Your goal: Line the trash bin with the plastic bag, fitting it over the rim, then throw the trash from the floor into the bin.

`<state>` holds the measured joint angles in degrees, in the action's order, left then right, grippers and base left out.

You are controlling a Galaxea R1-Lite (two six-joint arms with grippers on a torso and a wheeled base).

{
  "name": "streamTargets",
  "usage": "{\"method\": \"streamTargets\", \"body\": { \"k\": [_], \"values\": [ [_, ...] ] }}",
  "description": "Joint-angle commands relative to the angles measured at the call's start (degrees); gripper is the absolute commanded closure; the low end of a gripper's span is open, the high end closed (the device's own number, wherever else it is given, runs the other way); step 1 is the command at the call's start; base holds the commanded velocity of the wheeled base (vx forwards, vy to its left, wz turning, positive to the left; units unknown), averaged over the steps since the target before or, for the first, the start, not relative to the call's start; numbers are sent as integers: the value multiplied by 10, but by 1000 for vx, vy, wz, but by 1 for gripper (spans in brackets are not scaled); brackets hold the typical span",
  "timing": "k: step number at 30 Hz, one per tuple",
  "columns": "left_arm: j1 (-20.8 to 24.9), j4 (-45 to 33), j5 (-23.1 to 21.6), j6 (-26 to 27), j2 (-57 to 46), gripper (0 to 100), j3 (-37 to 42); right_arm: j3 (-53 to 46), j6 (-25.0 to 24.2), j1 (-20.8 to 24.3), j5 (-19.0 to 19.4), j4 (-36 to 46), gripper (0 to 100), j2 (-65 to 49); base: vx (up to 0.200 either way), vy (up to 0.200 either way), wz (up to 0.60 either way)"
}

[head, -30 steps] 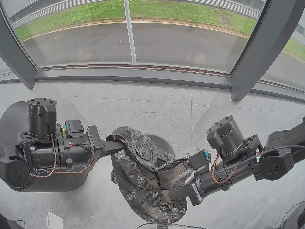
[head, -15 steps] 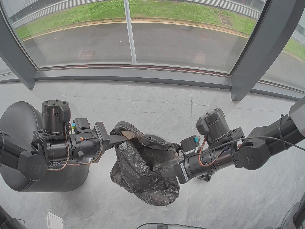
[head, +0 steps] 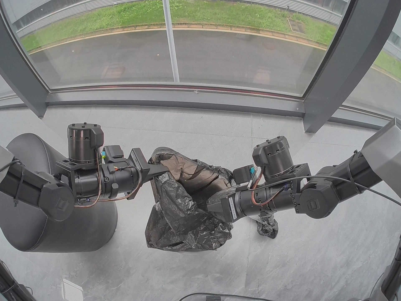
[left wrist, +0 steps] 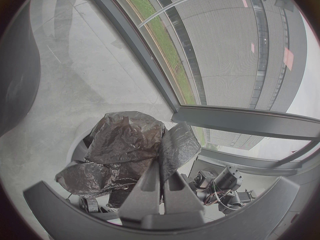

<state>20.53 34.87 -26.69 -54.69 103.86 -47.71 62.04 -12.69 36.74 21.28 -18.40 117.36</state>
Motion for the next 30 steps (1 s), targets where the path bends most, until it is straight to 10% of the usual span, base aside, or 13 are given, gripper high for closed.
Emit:
{"method": "streamTargets", "body": {
  "k": [1,30],
  "values": [
    [-1,0,1,-1,23,100,-19,10,0,-5,-4,-1,100,3,0,0,0],
    [58,0,-3,-20,43,100,-62,-25,6,-37,-8,24,100,-138,0,0,0]
  ]
}}
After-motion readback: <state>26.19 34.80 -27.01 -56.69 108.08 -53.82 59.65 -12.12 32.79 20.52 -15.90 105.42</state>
